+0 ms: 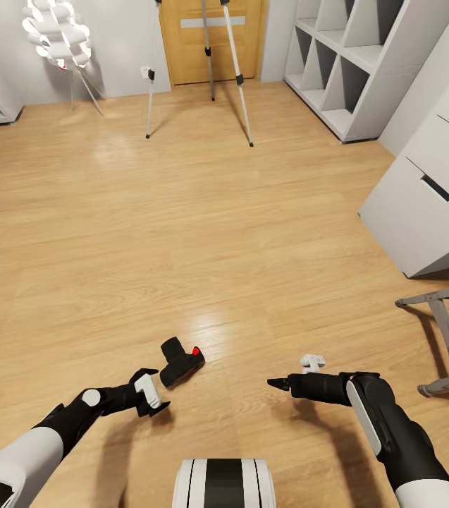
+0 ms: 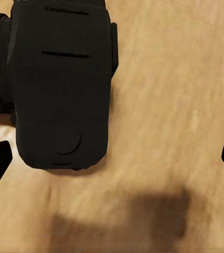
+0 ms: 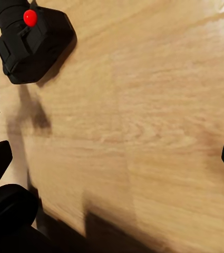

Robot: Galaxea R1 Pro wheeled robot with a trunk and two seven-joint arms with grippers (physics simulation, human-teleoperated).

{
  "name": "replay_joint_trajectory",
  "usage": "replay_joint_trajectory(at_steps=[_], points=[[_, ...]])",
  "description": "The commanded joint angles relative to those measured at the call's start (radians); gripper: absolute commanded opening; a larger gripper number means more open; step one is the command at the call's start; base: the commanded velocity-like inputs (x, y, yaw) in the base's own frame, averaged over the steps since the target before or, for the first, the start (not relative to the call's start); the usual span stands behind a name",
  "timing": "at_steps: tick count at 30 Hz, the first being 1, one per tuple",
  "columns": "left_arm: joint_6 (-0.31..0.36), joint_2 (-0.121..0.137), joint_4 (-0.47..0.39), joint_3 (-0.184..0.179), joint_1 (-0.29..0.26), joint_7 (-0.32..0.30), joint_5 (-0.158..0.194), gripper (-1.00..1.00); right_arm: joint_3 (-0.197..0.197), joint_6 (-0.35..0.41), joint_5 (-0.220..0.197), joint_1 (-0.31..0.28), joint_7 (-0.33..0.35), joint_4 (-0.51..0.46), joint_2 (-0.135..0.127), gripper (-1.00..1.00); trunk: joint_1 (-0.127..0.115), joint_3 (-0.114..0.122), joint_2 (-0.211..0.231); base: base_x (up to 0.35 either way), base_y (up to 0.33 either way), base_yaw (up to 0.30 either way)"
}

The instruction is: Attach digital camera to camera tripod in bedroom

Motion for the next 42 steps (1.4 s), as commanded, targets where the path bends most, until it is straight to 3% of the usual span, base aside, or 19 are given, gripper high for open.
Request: replay_joint_trajectory(at_steps=[1,13,19,32,42], points=[[-0.005,0.000,-0.001,0.002,0.000,0.000,-0.010,1.00,-0.001,0.008,-0.010,0.000,-0.004,0.000,0.000,1.00,0.000,-0.001,0.000,0.000,0.000,0.000],[-0.005,0.001,-0.001,0.010,0.000,0.004,0.020,1.00,0.000,0.008,-0.009,0.000,-0.003,0.000,0.000,1.00,0.000,-0.001,0.000,0.000,0.000,0.000],[-0.006,-0.001,0.025,0.011,0.000,0.003,0.078,1.00,0.000,0.008,-0.009,0.000,-0.003,0.000,0.000,1.00,0.000,-0.001,0.000,0.000,0.000,0.000],[-0.003,-0.006,0.055,0.014,0.000,0.009,0.087,1.00,0.000,0.008,-0.009,0.000,-0.003,0.000,0.000,1.00,0.000,-0.001,0.000,0.000,0.000,0.000],[0.010,-0.045,0.073,0.003,0.000,0.162,0.074,1.00,-0.001,0.008,-0.009,0.000,-0.003,0.000,0.000,1.00,0.000,-0.001,0.000,0.000,0.000,0.000]])
